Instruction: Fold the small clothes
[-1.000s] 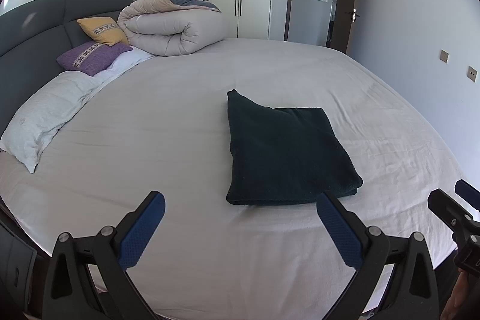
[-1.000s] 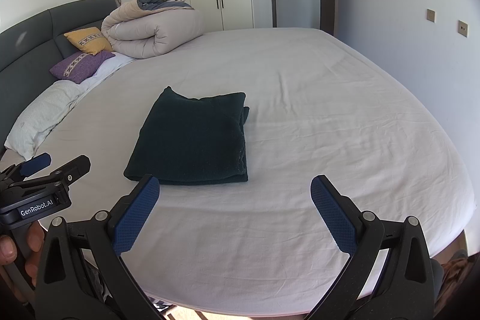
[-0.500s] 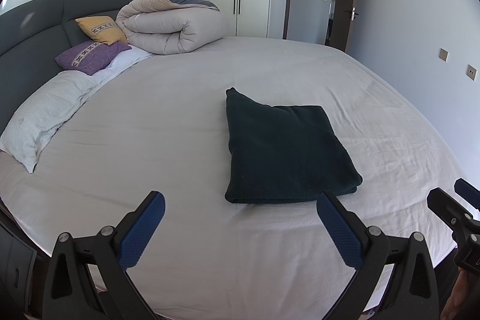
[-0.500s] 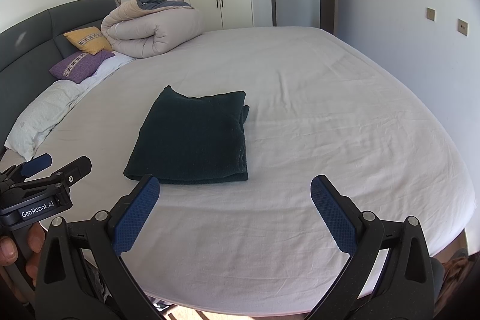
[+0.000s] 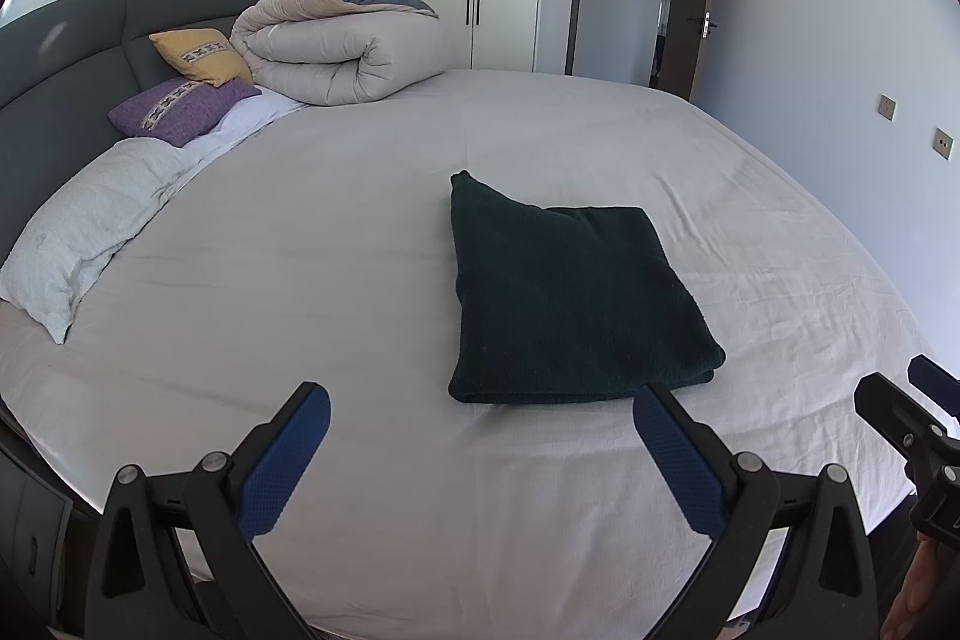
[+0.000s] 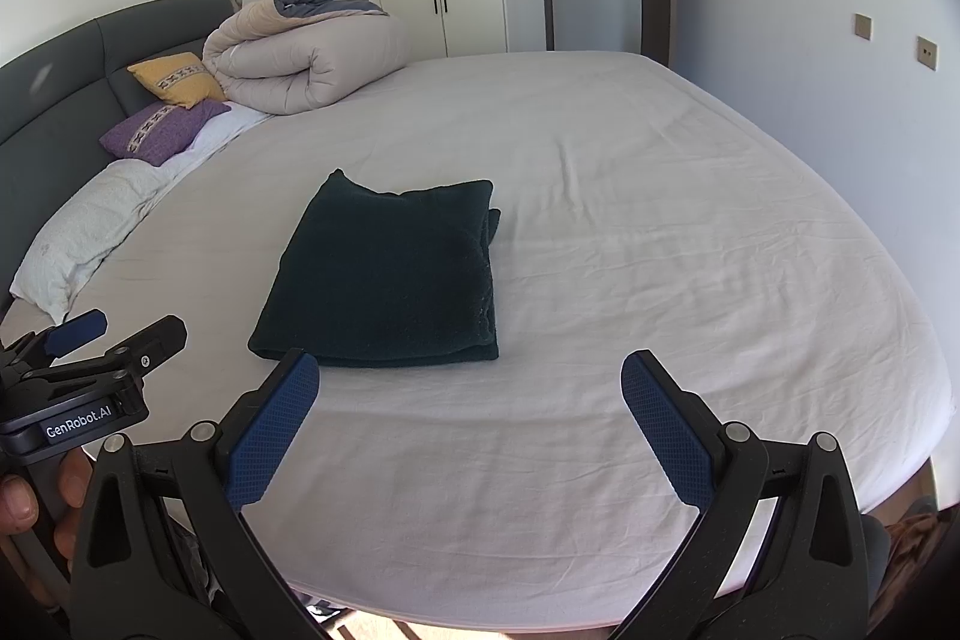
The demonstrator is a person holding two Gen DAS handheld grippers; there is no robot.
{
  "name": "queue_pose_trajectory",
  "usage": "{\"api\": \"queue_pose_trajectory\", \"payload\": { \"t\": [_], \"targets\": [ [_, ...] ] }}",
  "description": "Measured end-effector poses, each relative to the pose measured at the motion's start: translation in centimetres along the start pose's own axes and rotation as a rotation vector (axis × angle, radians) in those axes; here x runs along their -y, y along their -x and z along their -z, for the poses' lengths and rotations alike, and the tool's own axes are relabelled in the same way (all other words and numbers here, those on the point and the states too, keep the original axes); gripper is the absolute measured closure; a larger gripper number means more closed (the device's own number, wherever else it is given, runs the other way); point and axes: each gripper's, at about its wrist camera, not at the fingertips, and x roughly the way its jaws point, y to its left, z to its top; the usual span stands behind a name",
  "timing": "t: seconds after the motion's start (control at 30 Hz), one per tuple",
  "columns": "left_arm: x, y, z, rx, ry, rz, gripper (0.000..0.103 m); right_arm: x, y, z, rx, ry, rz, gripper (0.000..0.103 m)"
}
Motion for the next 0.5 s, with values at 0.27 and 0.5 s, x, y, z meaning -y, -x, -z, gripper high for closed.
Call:
{"api": "queue_pose_trajectory", "payload": {
  "t": [0.27, 0.5],
  "targets": [
    [-0.1, -0.26, 0.13, -0.005, -0.002, 0.004, 0.0, 0.04, 0.0, -0.05, 0.0, -0.001, 0.0, 0.0],
    [-0.31, -0.48, 0.09, -0.01, -0.001, 0.006, 0.0, -0.07, -0.02, 0.06, -0.002, -0.002, 0.0, 0.0]
  ]
}}
